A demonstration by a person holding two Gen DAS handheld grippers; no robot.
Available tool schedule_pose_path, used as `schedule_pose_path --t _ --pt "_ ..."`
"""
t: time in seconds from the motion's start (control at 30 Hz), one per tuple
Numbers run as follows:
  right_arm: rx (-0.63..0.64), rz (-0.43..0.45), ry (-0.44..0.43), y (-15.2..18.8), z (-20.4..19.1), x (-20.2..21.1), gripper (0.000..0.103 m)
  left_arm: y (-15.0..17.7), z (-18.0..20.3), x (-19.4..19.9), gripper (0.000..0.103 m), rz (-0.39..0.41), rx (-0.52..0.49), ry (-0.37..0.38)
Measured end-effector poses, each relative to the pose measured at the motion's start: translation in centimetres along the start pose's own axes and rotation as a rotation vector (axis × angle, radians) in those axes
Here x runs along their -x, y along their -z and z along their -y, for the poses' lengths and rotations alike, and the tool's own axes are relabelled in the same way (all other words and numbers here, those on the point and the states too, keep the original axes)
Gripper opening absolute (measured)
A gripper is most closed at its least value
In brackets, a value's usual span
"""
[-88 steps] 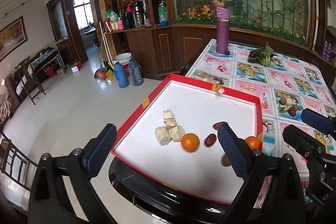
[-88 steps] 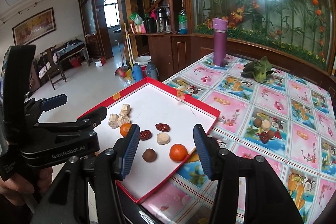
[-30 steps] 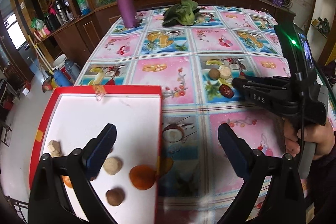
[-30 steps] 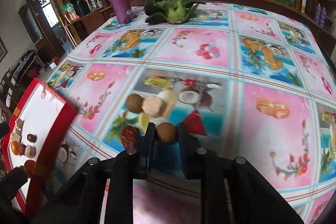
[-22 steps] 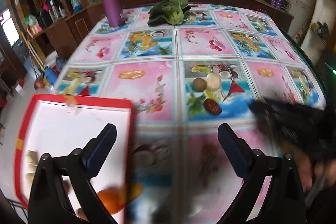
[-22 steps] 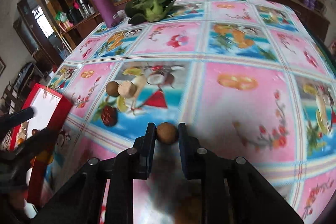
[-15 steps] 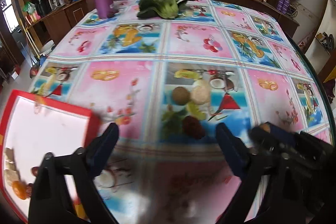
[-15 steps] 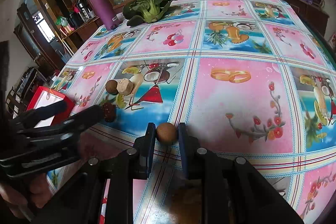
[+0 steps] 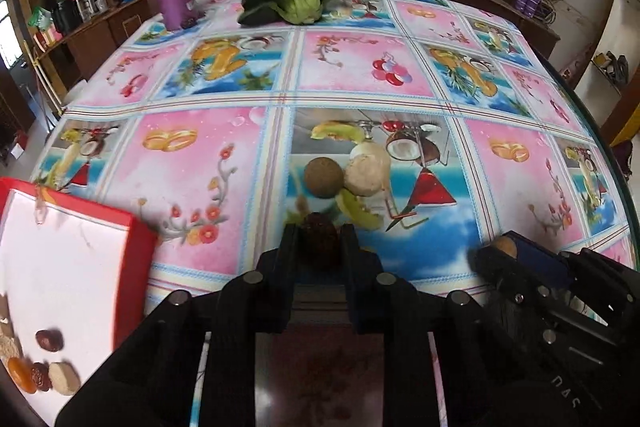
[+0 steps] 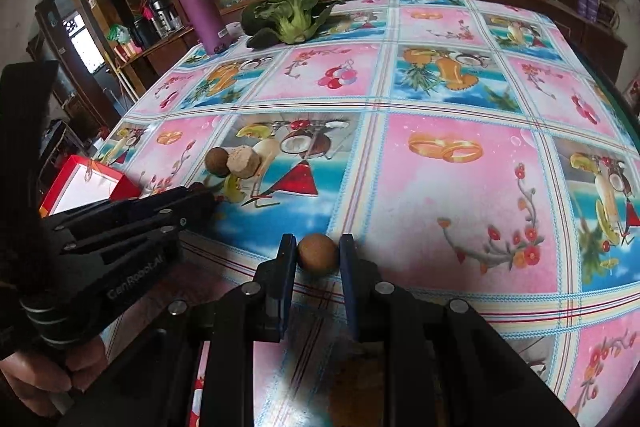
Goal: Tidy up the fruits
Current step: 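Grasp a brown round fruit with the right tool while the left tool grasps a red date, then carry the brown fruit and date into the tray and open both tools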
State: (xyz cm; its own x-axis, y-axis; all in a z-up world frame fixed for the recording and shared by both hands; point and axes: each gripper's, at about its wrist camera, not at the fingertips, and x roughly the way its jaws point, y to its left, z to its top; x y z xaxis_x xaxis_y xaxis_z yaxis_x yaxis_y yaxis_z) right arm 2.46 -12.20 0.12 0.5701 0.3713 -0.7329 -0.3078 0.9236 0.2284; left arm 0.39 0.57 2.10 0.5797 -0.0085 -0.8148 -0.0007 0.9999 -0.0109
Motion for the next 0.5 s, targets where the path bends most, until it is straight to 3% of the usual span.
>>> schedule_pose_path --t 0.27,0.5 --pt "0.02 0.089 -0.039 -0.1 -2.1 2.0 0.02 1.6 -2.1 7.0 0.023 0.164 -0.028 -0.078" --pt "0.104 0.136 -0.132 -0.1 -9.8 3.7 0.02 3.7 -8.1 12.8 0.023 0.282 0.043 -0.198"
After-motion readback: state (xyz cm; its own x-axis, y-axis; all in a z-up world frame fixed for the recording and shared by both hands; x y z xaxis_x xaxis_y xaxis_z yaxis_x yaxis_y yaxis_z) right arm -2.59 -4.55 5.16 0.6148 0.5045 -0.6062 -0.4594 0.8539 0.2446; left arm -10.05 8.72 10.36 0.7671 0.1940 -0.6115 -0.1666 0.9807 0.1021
